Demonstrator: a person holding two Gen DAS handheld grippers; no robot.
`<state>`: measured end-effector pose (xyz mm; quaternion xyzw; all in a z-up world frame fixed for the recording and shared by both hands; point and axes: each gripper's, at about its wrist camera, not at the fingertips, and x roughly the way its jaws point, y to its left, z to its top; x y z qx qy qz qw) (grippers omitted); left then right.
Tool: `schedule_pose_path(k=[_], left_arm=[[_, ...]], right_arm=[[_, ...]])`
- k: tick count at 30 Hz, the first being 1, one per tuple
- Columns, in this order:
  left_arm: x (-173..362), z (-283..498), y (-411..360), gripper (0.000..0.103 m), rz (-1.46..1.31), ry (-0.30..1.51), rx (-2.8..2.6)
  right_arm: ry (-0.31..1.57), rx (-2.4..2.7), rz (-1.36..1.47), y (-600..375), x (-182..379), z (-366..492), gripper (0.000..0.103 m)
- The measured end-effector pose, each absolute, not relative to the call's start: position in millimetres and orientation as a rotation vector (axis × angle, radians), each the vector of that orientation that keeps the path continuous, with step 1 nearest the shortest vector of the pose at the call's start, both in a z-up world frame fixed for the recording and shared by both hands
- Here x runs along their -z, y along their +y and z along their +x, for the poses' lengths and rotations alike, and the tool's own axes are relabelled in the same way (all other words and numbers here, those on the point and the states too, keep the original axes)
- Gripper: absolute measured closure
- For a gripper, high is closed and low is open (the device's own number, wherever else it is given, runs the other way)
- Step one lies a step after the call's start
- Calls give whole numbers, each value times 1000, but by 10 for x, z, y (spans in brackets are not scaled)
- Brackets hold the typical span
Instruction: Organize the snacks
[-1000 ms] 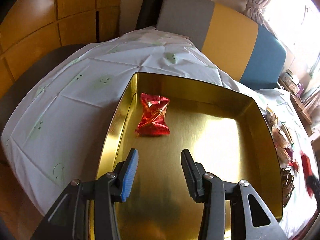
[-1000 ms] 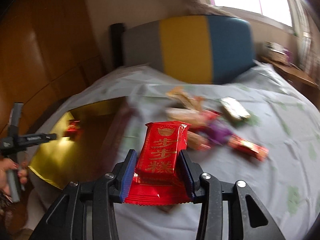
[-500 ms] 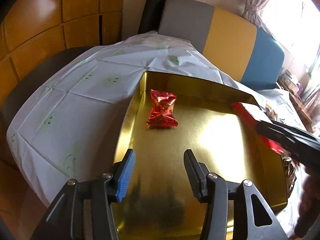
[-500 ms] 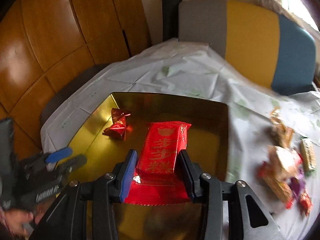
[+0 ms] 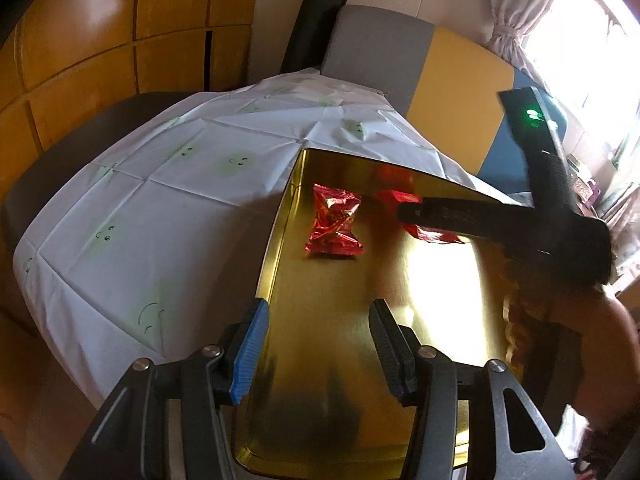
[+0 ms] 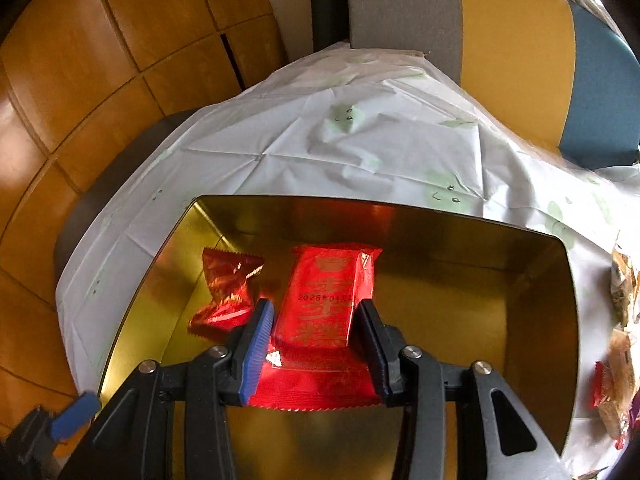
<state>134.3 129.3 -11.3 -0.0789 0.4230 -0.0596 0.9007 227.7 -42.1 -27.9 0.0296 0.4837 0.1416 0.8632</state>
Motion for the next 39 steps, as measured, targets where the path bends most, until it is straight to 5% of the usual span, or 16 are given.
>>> schedule_pose_path(k=[12, 23, 39], left_arm=[[97, 1302, 1213, 50, -154, 874, 129], [59, 1193, 1045, 30, -128, 875, 127], [-6, 928, 445, 26, -47, 903, 240]], right_arm=[[1034, -348, 173, -564, 277, 2205, 54], [900, -380, 90, -783, -171, 1559, 54], [758, -144, 70, -2025, -301, 515, 54]])
